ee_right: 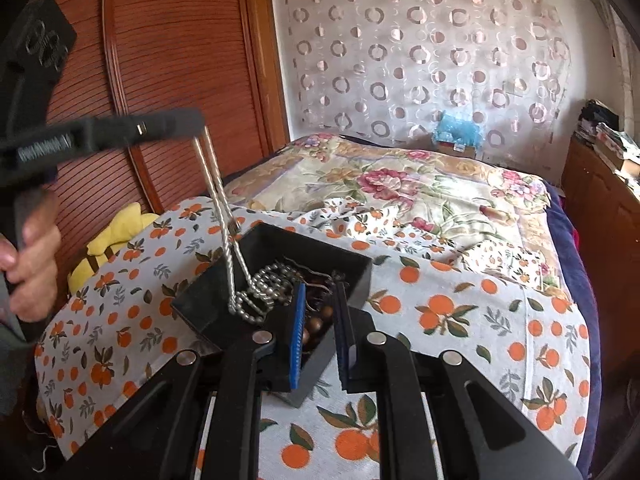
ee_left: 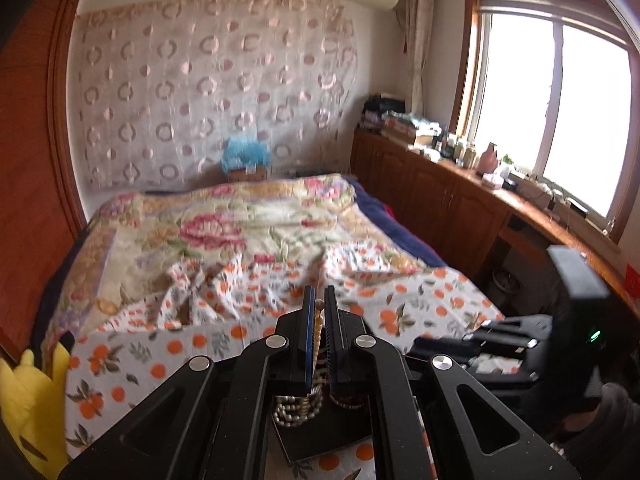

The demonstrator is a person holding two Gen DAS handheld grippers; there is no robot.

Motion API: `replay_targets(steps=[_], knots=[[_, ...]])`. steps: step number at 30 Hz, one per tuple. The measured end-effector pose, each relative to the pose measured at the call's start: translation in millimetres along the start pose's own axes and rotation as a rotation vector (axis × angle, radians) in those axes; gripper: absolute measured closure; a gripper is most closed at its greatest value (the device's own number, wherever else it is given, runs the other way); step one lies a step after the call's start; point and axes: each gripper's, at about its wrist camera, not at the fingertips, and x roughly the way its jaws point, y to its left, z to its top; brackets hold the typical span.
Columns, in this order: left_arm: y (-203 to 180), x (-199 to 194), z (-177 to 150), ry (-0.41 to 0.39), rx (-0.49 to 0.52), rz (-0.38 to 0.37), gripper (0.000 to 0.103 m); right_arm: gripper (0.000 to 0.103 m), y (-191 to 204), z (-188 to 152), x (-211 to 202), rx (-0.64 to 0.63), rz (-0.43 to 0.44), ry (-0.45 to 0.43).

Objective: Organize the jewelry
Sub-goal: 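Carry the necklace to the box with the left while the right carries the bead bracelet, then open both grippers to drop the necklace and bead bracelet into the box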

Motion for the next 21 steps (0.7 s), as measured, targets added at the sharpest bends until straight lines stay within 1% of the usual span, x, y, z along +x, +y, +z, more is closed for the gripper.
replay_targets(steps=[9,14,17,19,20,21], knots=[[-0.2,39.1,-47.0,0.125,0.014,0.032,0.099,0.088,-1.9,-10.7,-4.0,0.007,-0.009,0.005],[-1.0,46.5,-60.8,0.161,0.015,0.045,0.099,0.088,0.1,-17.1,-7.2,0.008,-0.015,0.010],[-1.9,44.3,-67.4,0.166,0.017,0.057,0.098,0.088,0.9,-21.5,-9.6,0.010,-0.019,0.014],[-2.5,42.4,-72.5,0.175,0.014,0.065,0.091,0.088,3.4,-26.0,-12.2,0.013,-0.022,0.016],[-1.8,40.4,-75.6,0.178,0.008,0.069,0.079,0.088,4.9,-27.1,-13.5,0.014,-0.023,0.016],[-1.0,37.9,-77.2,0.178,0.005,0.073,0.070,0.088,6.8,-29.2,-15.6,0.014,-0.023,0.016]])
